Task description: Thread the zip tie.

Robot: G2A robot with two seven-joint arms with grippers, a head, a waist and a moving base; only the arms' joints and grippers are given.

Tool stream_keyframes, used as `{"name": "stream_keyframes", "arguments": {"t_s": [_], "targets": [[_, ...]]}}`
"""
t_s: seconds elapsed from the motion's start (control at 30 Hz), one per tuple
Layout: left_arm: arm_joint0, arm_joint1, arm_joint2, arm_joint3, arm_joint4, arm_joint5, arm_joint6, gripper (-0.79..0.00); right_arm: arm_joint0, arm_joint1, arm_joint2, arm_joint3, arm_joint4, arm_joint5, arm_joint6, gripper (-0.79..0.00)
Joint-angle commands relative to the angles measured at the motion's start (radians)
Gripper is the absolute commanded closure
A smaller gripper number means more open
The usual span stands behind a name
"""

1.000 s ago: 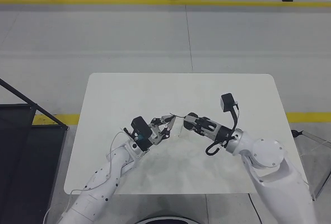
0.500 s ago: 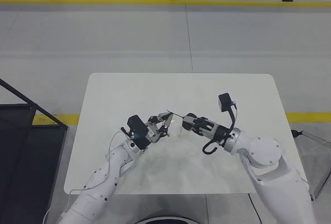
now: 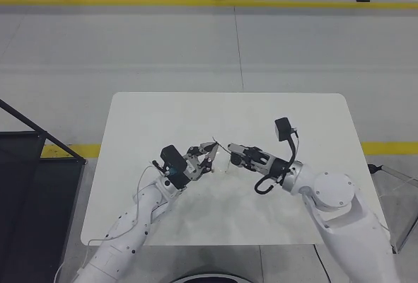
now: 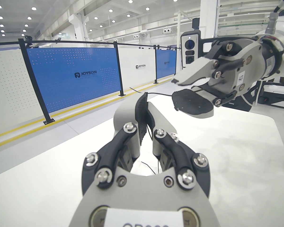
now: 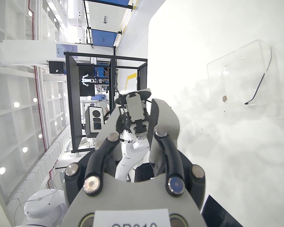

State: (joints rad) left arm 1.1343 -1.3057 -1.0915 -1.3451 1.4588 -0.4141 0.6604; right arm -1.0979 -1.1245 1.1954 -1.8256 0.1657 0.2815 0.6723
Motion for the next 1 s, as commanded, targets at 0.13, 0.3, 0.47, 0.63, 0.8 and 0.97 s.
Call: {"name": "stream_keyframes", "arguments": {"t_s": [0.13,0.3,0.47,0.63,0.8,0.97], "targets": [[-0.001,0.0,0.001,0.001,0.001,-0.002,0.0,0.0,-0.002,0.0,0.002,-0.001,0.004,-0.007,0.002,-0.388],[-0.001,0.0,0.002,0.002,0.0,-0.001,-0.002,0.0,-0.001,-0.001,-0.004,-0.002,0.007,-0.019,0.003,-0.339],[-0.002,-0.001,0.003,0.003,-0.001,-0.001,-0.003,0.0,0.009,-0.004,-0.021,0.004,0.001,-0.018,0.002,-0.277],[-0.003,-0.001,0.003,0.005,-0.002,0.0,0.0,0.0,0.024,-0.007,-0.039,0.012,-0.011,-0.009,0.005,-0.259],[-0.003,-0.001,0.003,0.007,-0.002,-0.001,0.001,0.0,0.031,-0.009,-0.046,0.017,-0.013,-0.007,0.002,-0.194],[-0.003,-0.001,0.003,0.008,0.0,-0.002,0.005,0.0,0.033,-0.01,-0.047,0.019,-0.012,-0.006,0.003,-0.142]]}}
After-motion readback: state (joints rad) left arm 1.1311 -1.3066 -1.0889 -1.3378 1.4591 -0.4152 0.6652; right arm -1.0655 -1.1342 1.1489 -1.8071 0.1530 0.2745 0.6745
